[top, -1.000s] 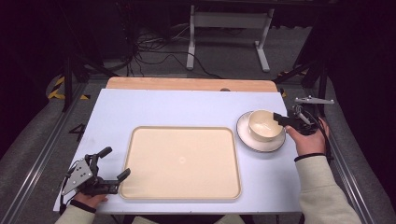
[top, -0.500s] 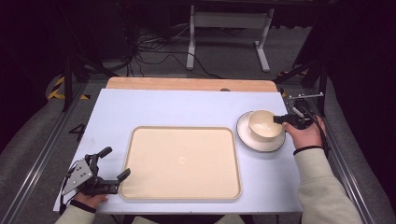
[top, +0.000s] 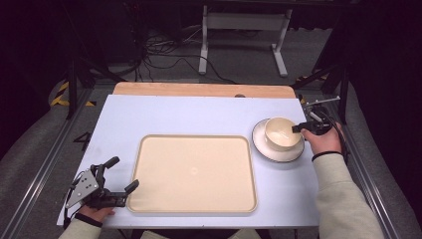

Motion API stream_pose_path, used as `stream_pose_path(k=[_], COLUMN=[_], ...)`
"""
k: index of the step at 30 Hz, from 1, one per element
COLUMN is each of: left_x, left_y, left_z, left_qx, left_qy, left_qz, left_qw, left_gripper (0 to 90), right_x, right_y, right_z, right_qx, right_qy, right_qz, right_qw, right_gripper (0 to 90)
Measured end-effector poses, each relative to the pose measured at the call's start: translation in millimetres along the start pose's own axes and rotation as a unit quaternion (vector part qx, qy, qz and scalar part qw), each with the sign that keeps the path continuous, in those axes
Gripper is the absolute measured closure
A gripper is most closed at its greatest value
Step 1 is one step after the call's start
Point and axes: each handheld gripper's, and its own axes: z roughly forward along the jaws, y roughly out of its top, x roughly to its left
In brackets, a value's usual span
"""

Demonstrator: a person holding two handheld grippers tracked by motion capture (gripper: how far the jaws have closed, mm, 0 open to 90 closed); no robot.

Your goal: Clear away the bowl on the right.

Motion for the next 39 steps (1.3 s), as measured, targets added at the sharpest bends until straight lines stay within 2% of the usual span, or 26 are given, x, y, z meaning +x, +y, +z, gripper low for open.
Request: stream_pose_path(k=[10, 16, 20, 23, 24, 25, 28, 39], left_x=[0.1, 0.1, 0.1, 0.1, 0.1, 0.1, 0.1, 0.1], left_y=[0.0, 0.0, 0.0, 0.0, 0.0, 0.0, 0.0, 0.0], left_z=[-0.1, 0.0, 0.0, -0.1, -0.1, -0.1, -0.1, 0.0], left_qx=[0.000, -0.001, -0.001, 0.000, -0.001, -0.001, -0.001, -0.001], left_qy=[0.000, 0.000, 0.000, 0.000, 0.000, 0.000, 0.000, 0.000], left_qz=[0.000, 0.000, 0.001, 0.000, 0.001, 0.001, 0.001, 0.001], left_qw=[1.0000, 1.0000, 1.0000, 1.0000, 1.0000, 1.0000, 1.0000, 1.0000], left_gripper=[0.3, 0.3, 0.3, 0.3, 0.2, 0.2, 0.3, 0.3], right_x=[-5.9, -8.8, -10.2, -9.7, -9.3, -9.3, -7.5, -6.2], right_y=[1.5, 0.5, 0.1, 0.5, 1.0, 1.0, 1.3, 2.4], right_z=[16.9, 24.9, 30.4, 31.6, 31.5, 31.5, 31.9, 28.2], right_qx=[0.050, 0.056, 0.070, 0.071, 0.077, 0.077, 0.078, 0.069], right_qy=[0.012, 0.022, 0.028, 0.033, 0.038, 0.038, 0.049, 0.051], right_qz=[0.017, 0.028, 0.034, 0.039, 0.042, 0.042, 0.044, 0.060], right_qw=[0.9985, 0.9978, 0.9965, 0.9962, 0.9954, 0.9954, 0.9948, 0.9945], right_gripper=[60.7, 64.0, 67.0, 69.9, 74.7, 74.7, 82.5, 84.0])
